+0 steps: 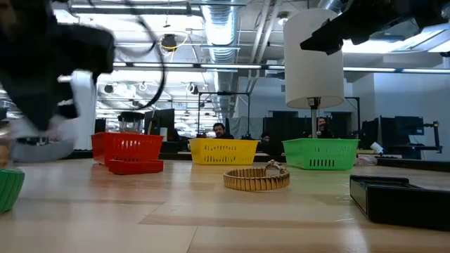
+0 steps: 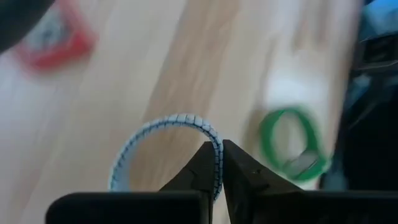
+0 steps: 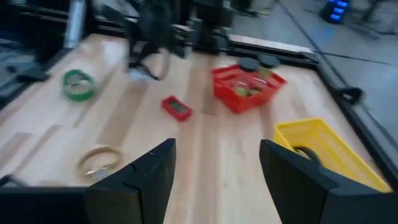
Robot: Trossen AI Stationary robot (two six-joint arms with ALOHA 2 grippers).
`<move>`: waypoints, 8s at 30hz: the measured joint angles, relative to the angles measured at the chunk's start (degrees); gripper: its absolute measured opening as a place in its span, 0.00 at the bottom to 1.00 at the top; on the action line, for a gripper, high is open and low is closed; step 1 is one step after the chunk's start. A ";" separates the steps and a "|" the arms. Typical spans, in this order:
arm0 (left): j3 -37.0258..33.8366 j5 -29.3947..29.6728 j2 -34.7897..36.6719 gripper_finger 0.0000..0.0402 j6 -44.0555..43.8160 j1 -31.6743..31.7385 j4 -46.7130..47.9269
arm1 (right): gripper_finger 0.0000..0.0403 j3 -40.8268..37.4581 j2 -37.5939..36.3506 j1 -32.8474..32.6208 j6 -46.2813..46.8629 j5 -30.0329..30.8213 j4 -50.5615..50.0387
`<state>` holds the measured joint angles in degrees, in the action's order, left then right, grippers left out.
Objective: Pick & Place Office items
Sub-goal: Put the pale blue watch into the yellow basket, then put the black digital clock into the green basket
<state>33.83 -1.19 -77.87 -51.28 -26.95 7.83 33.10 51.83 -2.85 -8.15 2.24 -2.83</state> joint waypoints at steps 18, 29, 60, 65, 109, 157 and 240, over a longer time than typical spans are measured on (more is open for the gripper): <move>9.70 19.44 0.00 0.02 49.49 14.55 -7.44 | 0.55 0.00 0.00 5.26 9.69 12.44 -0.17; 9.77 17.11 -1.12 0.02 62.72 30.90 -21.96 | 0.55 0.00 0.02 5.29 9.69 12.44 -0.16; 9.46 24.73 -22.47 0.03 50.69 44.03 -43.03 | 0.55 0.00 0.02 2.10 13.19 12.42 -0.16; 9.46 24.72 -22.47 0.04 50.57 44.03 -41.33 | 0.55 0.00 0.02 -1.01 13.21 12.42 -0.16; 9.48 18.75 -24.63 0.39 49.34 46.22 -37.87 | 0.55 0.02 0.02 -7.65 18.96 12.64 -0.16; 9.50 18.69 -24.61 0.36 49.30 46.22 -39.07 | 0.55 0.07 19.56 -5.79 -0.15 -11.83 23.47; 9.50 18.62 -24.61 0.36 49.35 45.56 -38.53 | 0.59 48.21 67.45 -26.48 -14.41 -4.10 -33.65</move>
<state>43.33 17.43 -102.48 -1.93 18.61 -30.70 81.31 119.28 -29.33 -22.56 -1.86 -36.47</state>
